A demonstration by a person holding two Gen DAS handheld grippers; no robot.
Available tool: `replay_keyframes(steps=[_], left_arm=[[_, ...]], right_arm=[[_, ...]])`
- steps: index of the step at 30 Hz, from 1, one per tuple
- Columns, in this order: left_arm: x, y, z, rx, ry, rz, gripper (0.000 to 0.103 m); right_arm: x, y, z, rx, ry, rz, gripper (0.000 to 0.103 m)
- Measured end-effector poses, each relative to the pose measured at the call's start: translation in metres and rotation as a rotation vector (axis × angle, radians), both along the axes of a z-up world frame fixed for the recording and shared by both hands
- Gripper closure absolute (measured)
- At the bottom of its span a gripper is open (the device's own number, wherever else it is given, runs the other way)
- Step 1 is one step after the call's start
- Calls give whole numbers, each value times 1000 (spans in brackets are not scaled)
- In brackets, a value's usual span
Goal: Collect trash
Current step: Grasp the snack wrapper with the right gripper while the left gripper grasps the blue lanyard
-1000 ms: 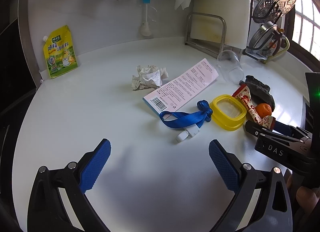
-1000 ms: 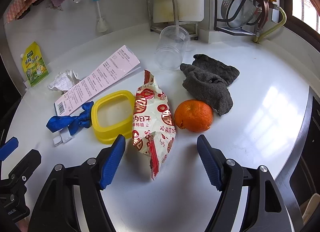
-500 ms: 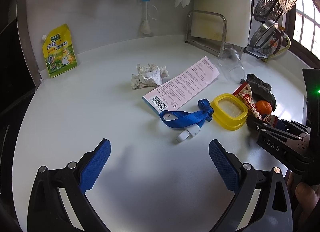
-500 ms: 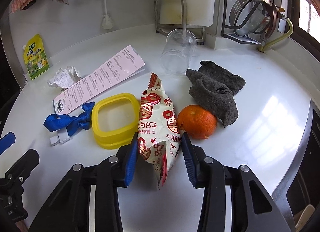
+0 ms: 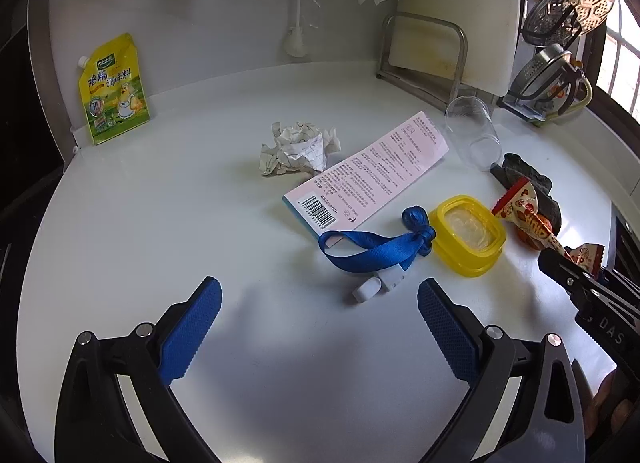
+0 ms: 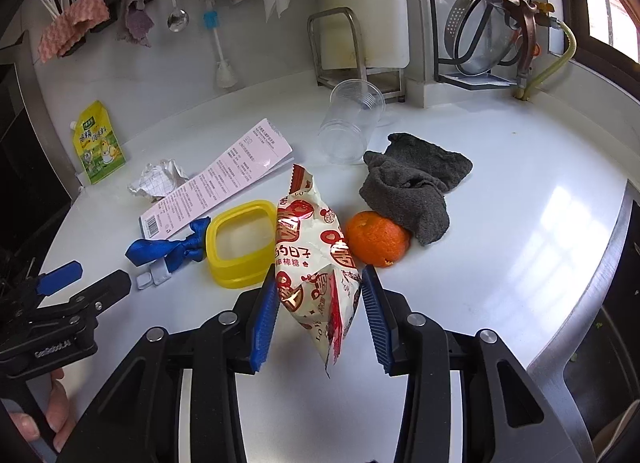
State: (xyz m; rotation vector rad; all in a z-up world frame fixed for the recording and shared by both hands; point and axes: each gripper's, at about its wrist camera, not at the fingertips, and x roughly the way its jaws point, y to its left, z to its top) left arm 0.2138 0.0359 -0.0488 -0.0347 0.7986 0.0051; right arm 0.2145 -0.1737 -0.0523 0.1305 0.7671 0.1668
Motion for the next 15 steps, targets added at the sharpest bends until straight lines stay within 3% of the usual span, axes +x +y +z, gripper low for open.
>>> replay_keyframes(steps=[3, 4, 15], left_arm=[[7, -5, 1, -3, 2, 2, 6], [11, -7, 1, -5, 6, 3, 6], [40, -28, -11, 31, 67, 16, 6]], right_arm=[[-7, -10, 5, 29, -16, -6, 66], [-9, -13, 6, 35, -21, -8, 81], [-14, -33, -2, 81, -6, -14, 82]])
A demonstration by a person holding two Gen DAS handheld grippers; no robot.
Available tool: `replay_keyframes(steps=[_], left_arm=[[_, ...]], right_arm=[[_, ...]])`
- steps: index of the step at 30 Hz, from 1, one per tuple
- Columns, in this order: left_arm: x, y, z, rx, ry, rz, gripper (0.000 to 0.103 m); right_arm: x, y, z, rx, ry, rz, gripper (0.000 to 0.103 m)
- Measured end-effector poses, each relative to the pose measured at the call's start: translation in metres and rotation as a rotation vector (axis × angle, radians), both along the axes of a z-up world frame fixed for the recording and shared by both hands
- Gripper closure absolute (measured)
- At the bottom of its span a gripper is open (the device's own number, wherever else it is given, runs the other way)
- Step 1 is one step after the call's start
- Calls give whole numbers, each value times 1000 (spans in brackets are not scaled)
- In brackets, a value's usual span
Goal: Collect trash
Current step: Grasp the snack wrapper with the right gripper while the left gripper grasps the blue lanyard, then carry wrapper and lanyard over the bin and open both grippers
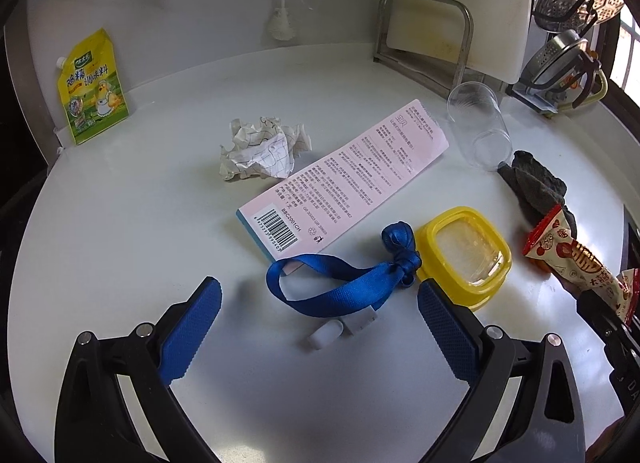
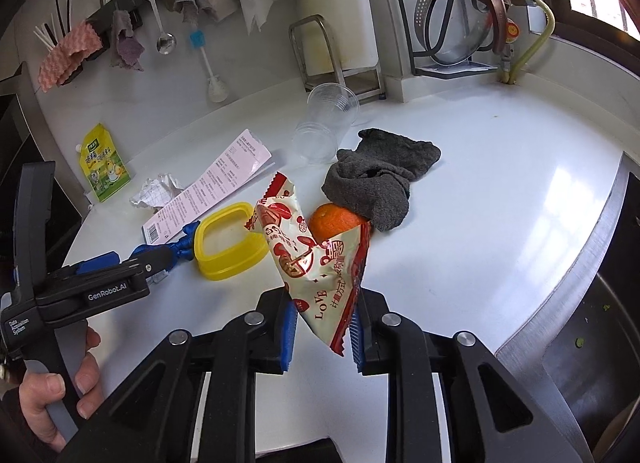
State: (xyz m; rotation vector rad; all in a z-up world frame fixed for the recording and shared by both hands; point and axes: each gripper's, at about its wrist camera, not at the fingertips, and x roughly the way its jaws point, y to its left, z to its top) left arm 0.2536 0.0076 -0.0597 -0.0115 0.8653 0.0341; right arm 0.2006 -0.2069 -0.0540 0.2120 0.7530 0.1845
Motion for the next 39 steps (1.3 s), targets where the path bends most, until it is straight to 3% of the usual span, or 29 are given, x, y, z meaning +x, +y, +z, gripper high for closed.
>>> replay_keyframes(steps=[8, 11, 13, 17, 19, 22, 27, 30, 39], left_arm=[[10, -10, -2, 74, 4, 1, 6], [13, -16, -3, 93, 9, -12, 11], [14, -16, -4, 85, 19, -19, 30], [14, -13, -5, 48, 21, -34, 49], [12, -13, -4, 35, 16, -47, 69], [9, -13, -4, 10, 8, -67, 88], [-8, -8, 3, -25, -22, -78, 93], [-28, -6, 11, -1, -57, -88, 93], [-100, -1, 27, 19, -116, -115, 93]], right_arm=[[0, -5, 0, 41, -3, 7, 82], [1, -7, -1, 49, -2, 6, 82], [1, -6, -1, 51, -1, 6, 82], [1, -5, -2, 41, 2, 6, 82], [2, -5, -2, 37, 5, 4, 82], [1, -5, -2, 37, -1, 3, 82], [-5, -5, -1, 29, -17, 0, 82], [-15, -3, 2, 4, -42, -4, 82], [-61, -11, 5, 57, -23, -51, 82]])
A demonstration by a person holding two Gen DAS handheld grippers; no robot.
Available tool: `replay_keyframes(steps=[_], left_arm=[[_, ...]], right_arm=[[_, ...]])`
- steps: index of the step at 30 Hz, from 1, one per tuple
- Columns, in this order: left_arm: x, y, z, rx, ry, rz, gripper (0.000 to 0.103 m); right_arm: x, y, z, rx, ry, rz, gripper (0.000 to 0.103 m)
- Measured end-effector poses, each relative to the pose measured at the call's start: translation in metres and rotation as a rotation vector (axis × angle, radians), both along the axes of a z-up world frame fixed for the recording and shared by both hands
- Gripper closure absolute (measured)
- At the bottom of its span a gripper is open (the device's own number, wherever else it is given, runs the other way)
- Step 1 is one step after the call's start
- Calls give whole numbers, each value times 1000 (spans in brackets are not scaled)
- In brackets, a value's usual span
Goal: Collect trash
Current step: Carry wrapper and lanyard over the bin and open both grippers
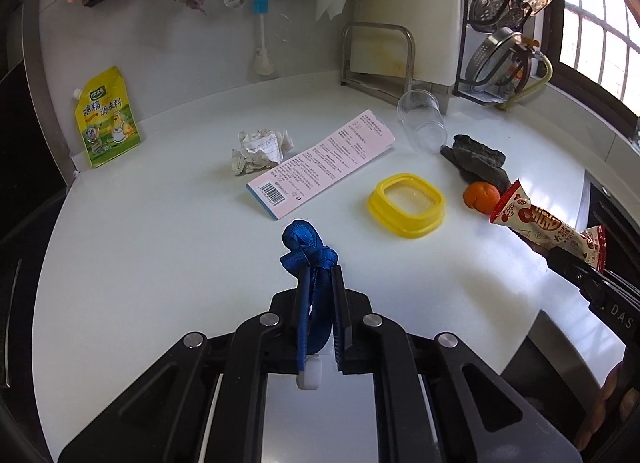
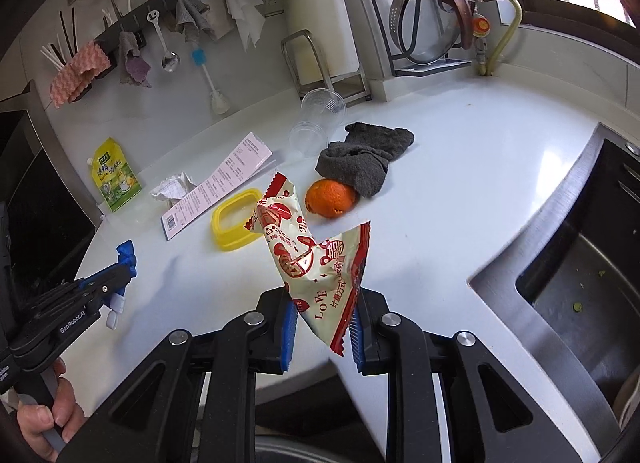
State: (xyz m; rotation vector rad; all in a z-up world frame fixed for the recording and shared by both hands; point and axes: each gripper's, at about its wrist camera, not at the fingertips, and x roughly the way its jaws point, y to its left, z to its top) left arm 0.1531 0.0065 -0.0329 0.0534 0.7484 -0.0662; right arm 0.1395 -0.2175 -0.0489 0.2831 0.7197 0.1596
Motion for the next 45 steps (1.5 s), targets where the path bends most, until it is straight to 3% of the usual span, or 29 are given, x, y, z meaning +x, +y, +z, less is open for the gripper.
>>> replay_keyframes(steps=[10, 14, 26, 34, 38, 45], left_arm=[[-77, -17, 1, -26, -12, -85, 93], [-111, -26, 1, -17, -30, -123, 93], [-174, -45, -25, -1, 24, -176, 93], [-192, -53, -43, -6, 53, -201, 92], [-194, -53, -58, -16, 109, -205, 92], [-193, -49, -69, -18, 136, -192, 92]], right_arm=[[-91, 5, 6, -13, -7, -41, 82], [-128, 10, 0, -28, -7, -45, 82], [-211, 9, -27, -52, 44, -31, 82], [-235, 5, -43, -51, 70, -36, 82], [-234, 5, -53, -46, 95, -30, 82], [-228, 12, -64, -41, 129, -8, 81]])
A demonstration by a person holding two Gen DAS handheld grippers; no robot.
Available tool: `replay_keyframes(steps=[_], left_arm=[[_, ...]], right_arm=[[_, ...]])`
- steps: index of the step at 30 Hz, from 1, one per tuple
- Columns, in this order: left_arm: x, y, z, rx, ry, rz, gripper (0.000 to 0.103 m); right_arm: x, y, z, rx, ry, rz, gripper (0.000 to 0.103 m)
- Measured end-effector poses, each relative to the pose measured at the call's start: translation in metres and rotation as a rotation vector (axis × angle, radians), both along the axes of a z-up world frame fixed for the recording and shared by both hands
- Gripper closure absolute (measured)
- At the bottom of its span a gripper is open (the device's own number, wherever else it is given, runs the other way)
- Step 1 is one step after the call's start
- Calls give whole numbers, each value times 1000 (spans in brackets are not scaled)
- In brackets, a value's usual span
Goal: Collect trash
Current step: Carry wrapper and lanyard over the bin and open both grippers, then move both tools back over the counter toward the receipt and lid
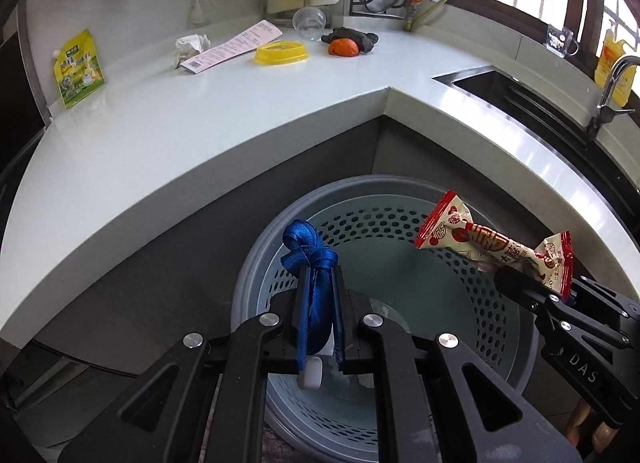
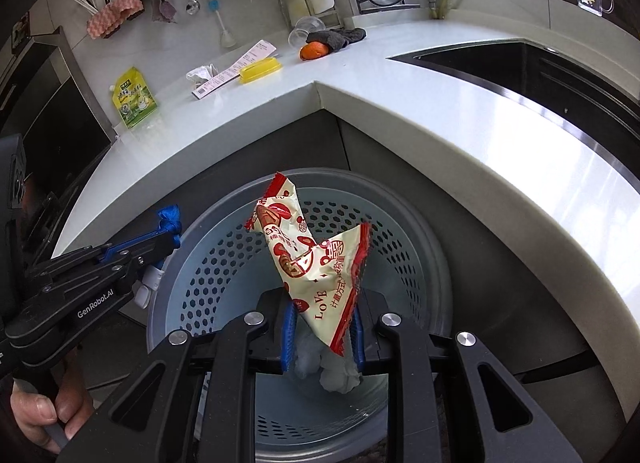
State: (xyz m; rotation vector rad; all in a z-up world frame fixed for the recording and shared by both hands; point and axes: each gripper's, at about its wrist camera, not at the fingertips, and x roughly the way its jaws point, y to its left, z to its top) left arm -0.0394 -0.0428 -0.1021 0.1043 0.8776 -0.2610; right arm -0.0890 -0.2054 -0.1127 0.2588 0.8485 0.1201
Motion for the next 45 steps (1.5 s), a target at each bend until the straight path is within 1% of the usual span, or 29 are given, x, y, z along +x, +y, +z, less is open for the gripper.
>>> replay_keyframes(steps=[5, 10, 17, 21, 23, 25, 26, 27, 28, 29, 30, 33, 45], left_arm=[[3, 0, -7, -3, 27, 5, 92], [2, -2, -8, 5, 32, -2, 92], [3, -3, -11, 6, 49, -4, 90], [3, -2, -11, 8, 45, -3, 89], [3, -2, -10, 8, 44, 0, 85], [3, -1, -9, 5, 40, 5, 75], [3, -1, -9, 5, 37, 8, 74], [3, 0, -8, 6, 34, 10, 69], [3, 0, -8, 6, 32, 13, 62], [3, 0, -7, 6, 28, 16, 57], [2, 1, -7, 5, 22, 21, 50], [3, 2, -5, 4, 16, 25, 49], [3, 4, -5, 5, 15, 32, 46]], right_arm=[[4, 3, -10, -4, 39, 9, 81], [7, 3, -15, -4, 63, 9, 81], [9, 3, -18, -5, 73, 12, 81], [10, 1, -18, -4, 70, 6, 81], [10, 0, -18, -2, 71, 2, 79], [9, -2, -18, -1, 71, -3, 76], [9, -3, -18, 0, 71, -6, 74], [9, -4, -18, 1, 69, -9, 67], [8, -5, -17, 3, 64, -14, 57], [7, -6, -16, 4, 56, -20, 53], [6, -7, -14, 2, 47, -27, 48], [4, -9, -11, -2, 32, -32, 47], [4, -10, -10, 10, 37, -33, 47]])
